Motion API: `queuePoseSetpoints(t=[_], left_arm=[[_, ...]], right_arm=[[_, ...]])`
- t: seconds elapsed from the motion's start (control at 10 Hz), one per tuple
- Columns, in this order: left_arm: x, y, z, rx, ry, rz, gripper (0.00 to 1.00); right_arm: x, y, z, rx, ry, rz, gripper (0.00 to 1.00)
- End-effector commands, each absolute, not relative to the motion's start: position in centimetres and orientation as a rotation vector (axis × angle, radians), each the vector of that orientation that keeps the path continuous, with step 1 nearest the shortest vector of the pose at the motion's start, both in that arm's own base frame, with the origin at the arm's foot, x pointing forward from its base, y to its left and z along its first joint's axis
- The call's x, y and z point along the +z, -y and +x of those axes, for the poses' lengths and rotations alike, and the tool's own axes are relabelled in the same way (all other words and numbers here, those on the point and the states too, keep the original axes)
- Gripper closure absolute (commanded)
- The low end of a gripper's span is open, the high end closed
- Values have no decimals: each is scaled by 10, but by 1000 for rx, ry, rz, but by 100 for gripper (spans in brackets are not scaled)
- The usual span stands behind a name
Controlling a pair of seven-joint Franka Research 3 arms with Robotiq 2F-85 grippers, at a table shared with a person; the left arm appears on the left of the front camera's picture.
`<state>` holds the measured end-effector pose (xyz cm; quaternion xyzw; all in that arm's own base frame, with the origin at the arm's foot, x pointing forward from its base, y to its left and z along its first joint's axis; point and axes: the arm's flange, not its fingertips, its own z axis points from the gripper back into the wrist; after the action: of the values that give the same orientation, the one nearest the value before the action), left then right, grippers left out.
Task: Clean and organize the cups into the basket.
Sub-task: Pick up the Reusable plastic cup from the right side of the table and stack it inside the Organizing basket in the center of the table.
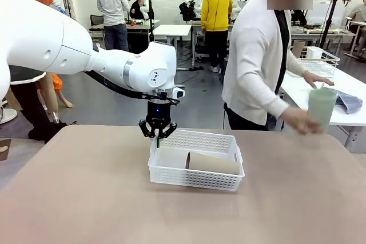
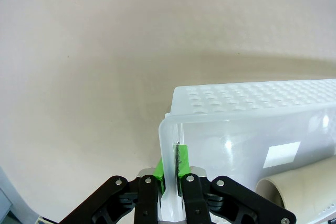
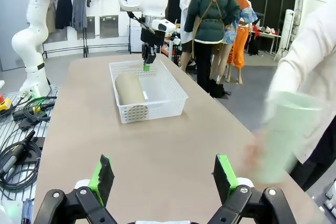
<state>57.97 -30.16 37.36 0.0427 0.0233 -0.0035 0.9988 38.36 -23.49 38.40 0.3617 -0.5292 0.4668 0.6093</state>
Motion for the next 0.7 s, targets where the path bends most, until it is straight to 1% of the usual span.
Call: queuePoseSetpoints(t=[0.0, 0.6], left_arm=[[375, 301, 579, -6, -44, 84, 97], [375, 301, 579, -6, -44, 84, 97]], right_arm=[[385, 235, 384, 1076, 1223, 836, 0], [385, 235, 384, 1076, 1223, 836, 0]])
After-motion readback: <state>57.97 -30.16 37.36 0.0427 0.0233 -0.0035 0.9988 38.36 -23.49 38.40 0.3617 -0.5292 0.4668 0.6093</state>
